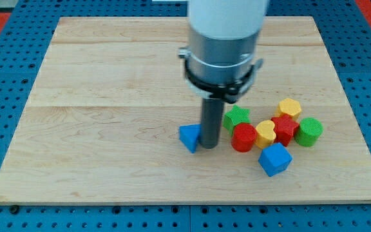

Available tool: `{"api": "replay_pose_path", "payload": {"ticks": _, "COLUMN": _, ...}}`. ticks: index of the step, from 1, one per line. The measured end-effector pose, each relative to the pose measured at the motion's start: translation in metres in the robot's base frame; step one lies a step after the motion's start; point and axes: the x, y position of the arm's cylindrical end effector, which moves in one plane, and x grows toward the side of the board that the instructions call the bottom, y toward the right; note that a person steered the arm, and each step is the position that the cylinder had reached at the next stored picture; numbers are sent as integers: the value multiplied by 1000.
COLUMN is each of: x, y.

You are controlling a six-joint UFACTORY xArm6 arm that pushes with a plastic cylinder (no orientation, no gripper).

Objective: Push the blue triangle towards the bottom center of the board

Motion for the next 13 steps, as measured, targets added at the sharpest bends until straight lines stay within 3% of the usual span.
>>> {"api": "replay_pose_path", "payload": {"ticks": 1, "x": 6, "y": -19}}
{"api": "replay_pose_path", "payload": {"ticks": 2, "x": -30, "y": -3}}
{"api": "replay_pose_path", "payload": {"ticks": 3, "x": -30, "y": -53}}
{"api": "replay_pose_path", "payload": {"ticks": 5, "x": -1, "y": -43}}
{"api": "replay_pose_path", "payload": {"ticks": 6, "x": -33, "y": -48}}
{"api": "replay_pose_path", "payload": {"ticks": 7, "x": -35, "y": -105}}
{"api": "replay_pose_path", "payload": {"ticks": 8, "x": -19, "y": -97}}
{"api": "replay_pose_path", "payload": {"ticks": 10, "x": -7, "y": -27}}
{"api": "replay_pose_path", "payload": {"ticks": 11, "x": 8, "y": -31}}
{"api": "replay_pose_path", "payload": {"ticks": 12, "x": -16, "y": -38}}
{"api": "replay_pose_path", "payload": {"ticks": 13, "x": -18, "y": -86}}
